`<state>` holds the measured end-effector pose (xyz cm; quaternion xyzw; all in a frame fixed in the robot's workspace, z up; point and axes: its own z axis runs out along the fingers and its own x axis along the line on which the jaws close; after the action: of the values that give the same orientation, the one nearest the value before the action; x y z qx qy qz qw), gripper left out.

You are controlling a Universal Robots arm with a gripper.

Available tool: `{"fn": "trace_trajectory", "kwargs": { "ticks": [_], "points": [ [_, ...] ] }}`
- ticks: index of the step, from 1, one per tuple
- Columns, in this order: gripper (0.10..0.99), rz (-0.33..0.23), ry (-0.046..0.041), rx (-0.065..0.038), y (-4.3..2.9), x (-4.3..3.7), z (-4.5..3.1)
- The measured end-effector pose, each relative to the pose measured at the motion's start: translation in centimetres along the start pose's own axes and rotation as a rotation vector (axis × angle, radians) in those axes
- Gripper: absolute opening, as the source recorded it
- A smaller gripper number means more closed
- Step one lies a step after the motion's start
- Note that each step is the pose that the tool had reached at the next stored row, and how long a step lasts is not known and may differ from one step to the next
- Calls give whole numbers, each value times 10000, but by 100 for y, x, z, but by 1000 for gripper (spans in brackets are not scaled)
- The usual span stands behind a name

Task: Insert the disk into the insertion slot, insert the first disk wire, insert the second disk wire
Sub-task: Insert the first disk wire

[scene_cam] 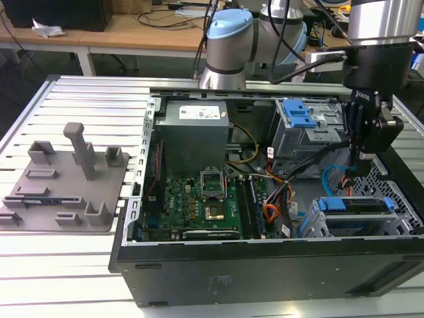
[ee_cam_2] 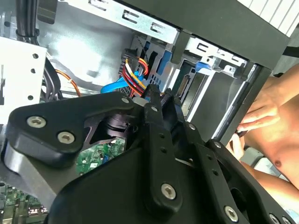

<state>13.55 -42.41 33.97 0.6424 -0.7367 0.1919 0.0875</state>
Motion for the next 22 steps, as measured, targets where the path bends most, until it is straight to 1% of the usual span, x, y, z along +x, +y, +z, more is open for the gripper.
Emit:
{"fn": "trace_trajectory", "kwargs": {
  "ticks": [6, 7, 8, 10, 11, 15, 16, 17, 18, 19, 20, 21, 22],
  "points": [
    [255, -22, 0, -27, 0, -1, 2],
    [243, -27, 0, -36, 0, -2, 3],
    [176, -32, 1, -48, 0, -2, 3],
    [176, -41, 4, -68, 1, -2, 3],
    [165, -42, 5, -70, 1, -1, 3],
    [165, -45, 6, -71, -3, -2, 3],
    [165, -76, 13, -142, -18, -4, 5],
    [165, -123, 26, -257, -40, -8, 8],
    [165, -214, 50, -469, -82, -15, 13],
    [165, -387, 94, -869, -150, -25, 21],
    [165, -455, 107, -1021, -172, -18, 28],
    [165, -449, 17, -1039, -177, 22, 45],
    [165, -441, -122, -1057, -185, 81, 63]
  ]
}}
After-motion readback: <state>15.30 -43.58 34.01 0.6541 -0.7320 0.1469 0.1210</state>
